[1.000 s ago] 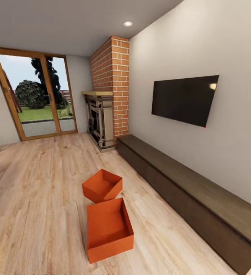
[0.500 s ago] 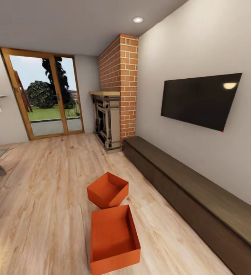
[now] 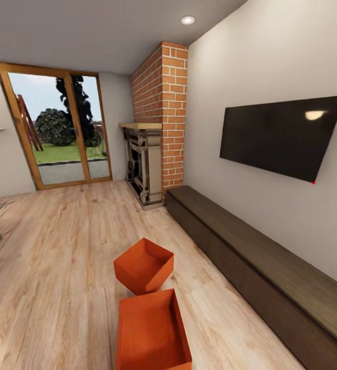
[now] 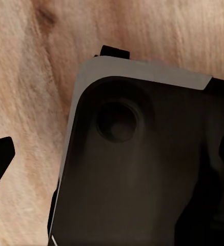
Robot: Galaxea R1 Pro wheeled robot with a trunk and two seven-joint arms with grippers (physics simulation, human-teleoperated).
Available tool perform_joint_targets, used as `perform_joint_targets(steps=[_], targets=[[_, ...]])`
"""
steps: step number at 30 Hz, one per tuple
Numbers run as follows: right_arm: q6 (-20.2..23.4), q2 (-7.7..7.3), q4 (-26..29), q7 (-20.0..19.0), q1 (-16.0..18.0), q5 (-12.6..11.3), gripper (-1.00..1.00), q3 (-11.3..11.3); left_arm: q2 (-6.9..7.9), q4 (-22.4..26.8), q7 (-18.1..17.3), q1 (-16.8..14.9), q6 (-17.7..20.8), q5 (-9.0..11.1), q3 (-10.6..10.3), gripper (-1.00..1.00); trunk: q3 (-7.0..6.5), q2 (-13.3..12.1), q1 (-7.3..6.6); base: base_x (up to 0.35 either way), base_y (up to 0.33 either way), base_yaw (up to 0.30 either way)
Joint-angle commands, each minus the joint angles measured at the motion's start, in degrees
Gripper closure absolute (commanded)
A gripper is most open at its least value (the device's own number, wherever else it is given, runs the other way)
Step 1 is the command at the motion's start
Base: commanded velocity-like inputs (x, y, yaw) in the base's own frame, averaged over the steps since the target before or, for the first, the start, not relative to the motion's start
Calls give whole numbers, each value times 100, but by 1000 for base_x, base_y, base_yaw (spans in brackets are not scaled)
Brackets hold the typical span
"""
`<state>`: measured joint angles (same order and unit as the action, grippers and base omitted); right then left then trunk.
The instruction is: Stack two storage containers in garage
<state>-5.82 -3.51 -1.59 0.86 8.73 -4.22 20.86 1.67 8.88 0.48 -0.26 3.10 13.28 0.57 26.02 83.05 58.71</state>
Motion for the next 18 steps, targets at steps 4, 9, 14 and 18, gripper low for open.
perform_joint_targets(steps=[4, 9, 14, 18], targets=[[-32, -13, -17, 10, 6, -53, -100, 33, 0, 20, 5, -1, 33, 35, 4, -100, 6, 3, 2, 119, 0, 195], [-33, -25, -17, 11, 6, -57, -100, 18, -4, 36, 5, -1, 31, 35, 4, -100, 6, 3, 2, 22, 0, 258], [-33, -27, -17, 9, 6, -54, -100, 15, -10, 63, 5, -1, 32, 39, 11, -100, 6, 3, 2, 3, 0, 248], [-46, -21, -17, 7, 6, -53, -100, 14, -10, 52, 5, -1, 33, 35, 8, -100, 6, 3, 2, 94, -37, 73]])
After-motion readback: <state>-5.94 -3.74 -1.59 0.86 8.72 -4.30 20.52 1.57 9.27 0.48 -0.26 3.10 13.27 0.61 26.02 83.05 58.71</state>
